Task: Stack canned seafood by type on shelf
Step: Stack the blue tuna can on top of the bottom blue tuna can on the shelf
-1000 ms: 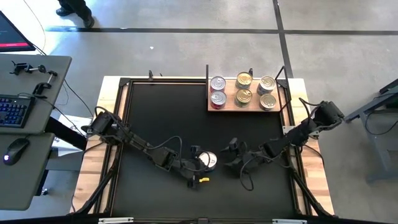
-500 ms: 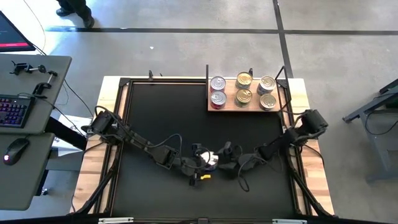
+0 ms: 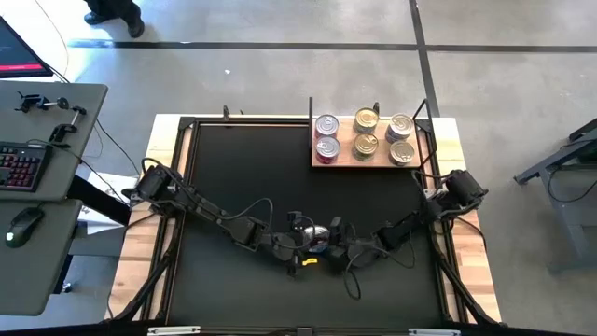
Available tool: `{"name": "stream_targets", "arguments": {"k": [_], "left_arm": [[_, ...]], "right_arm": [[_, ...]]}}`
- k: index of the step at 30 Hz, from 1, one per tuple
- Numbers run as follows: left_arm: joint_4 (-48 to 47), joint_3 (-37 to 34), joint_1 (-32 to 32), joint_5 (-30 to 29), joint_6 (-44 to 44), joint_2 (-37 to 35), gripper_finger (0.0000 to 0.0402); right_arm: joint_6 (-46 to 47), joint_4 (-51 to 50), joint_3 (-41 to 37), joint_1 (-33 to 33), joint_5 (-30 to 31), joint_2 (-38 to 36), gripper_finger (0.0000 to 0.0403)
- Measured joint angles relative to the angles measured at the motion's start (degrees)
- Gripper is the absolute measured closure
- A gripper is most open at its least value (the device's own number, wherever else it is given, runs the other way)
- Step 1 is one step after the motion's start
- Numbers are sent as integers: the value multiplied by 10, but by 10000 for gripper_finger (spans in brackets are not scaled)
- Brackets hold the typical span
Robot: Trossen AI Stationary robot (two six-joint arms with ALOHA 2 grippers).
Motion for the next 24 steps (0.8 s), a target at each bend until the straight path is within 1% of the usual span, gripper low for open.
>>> {"name": "stream_targets", "arguments": {"k": [2,4,9,13,15,18,20,22,24], "left_arm": [[-17,0,-4,-14,-6,-8,393],[-47,0,-10,-30,-14,-22,380],[-128,-1,-23,-89,-46,-51,347],[-116,-25,-26,-100,-73,-56,331],[-81,-47,-23,-99,-82,-54,325],[15,-92,-17,-93,-85,-53,320],[88,-122,-11,-83,-80,-52,318],[157,-151,-4,-70,-79,-52,318],[212,-176,2,-63,-79,-52,318]], "right_arm": [[28,-50,10,8,18,-13,237],[67,-129,18,19,41,-37,237],[221,-389,46,49,49,-119,237],[363,-595,72,76,48,-196,237],[439,-708,93,88,49,-234,237],[552,-887,134,94,51,-284,237],[613,-986,160,94,60,-308,237],[656,-1067,181,93,76,-327,237],[687,-1122,194,86,86,-343,237]]}}
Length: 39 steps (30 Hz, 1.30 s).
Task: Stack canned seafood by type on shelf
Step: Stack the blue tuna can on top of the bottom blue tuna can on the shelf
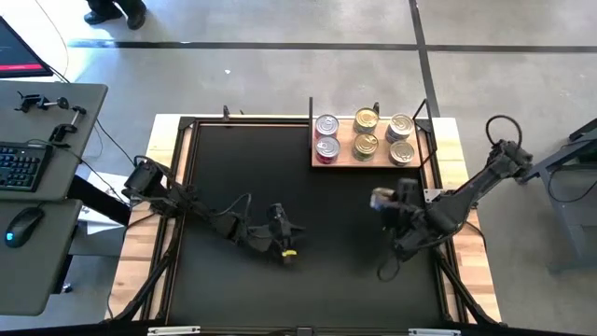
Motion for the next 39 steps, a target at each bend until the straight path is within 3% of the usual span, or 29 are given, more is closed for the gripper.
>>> {"name": "stream_targets", "arguments": {"k": [4,9,19,25,30,39], "left_arm": [[76,-33,13,0,-8,0,318],[91,-43,24,0,-22,0,318],[92,-43,27,0,-23,0,318],[92,-43,27,0,-21,0,318],[91,-43,26,0,-3,0,318],[92,-43,26,0,-3,0,318]], "right_arm": [[32,-54,-9,-28,10,-32,237],[22,-59,-47,-95,22,-63,237],[-102,-74,-58,-292,70,-69,237],[-194,-26,-88,-408,78,-63,237],[-271,71,-132,-482,86,-44,237],[-333,148,-153,-543,85,-4,237]]}}
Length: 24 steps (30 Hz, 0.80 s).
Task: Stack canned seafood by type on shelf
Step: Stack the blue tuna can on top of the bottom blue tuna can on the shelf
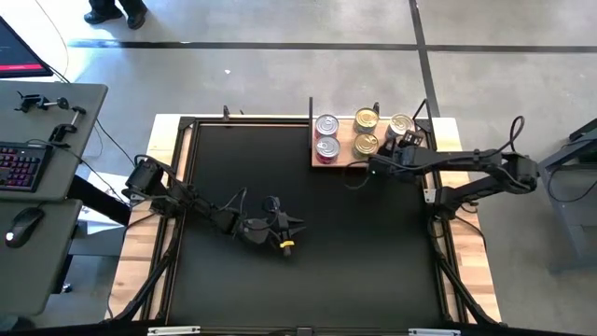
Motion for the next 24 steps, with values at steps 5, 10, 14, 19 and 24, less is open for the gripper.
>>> {"name": "stream_targets", "arguments": {"k": [5,10,14,19,24], "left_arm": [[0,0,0,0,0,0,318],[0,0,0,0,0,0,318],[0,0,0,0,-2,0,318],[0,0,0,0,-6,0,318],[0,0,1,0,-21,0,318]], "right_arm": [[-14,10,0,0,-15,1,160],[-21,6,0,0,-22,-4,85],[-29,-5,0,0,-36,-20,77],[-42,-6,0,0,-88,-54,75],[-44,-8,0,0,-99,-77,74]]}}
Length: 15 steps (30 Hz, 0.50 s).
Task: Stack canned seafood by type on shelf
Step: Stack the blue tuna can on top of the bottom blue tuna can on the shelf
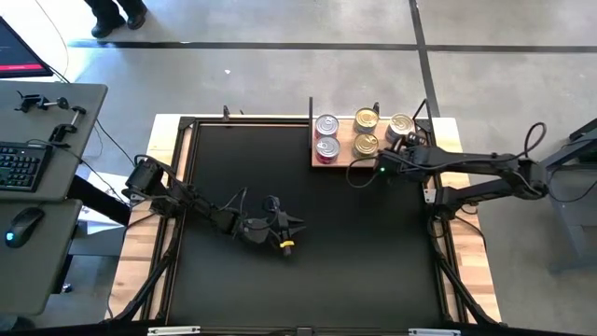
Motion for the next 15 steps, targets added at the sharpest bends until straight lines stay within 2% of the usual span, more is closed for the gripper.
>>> {"name": "stream_targets", "arguments": {"k": [15], "left_arm": [[-5,0,4,0,20,-25,318]], "right_arm": [[-48,31,0,-56,3,-13,73]]}}
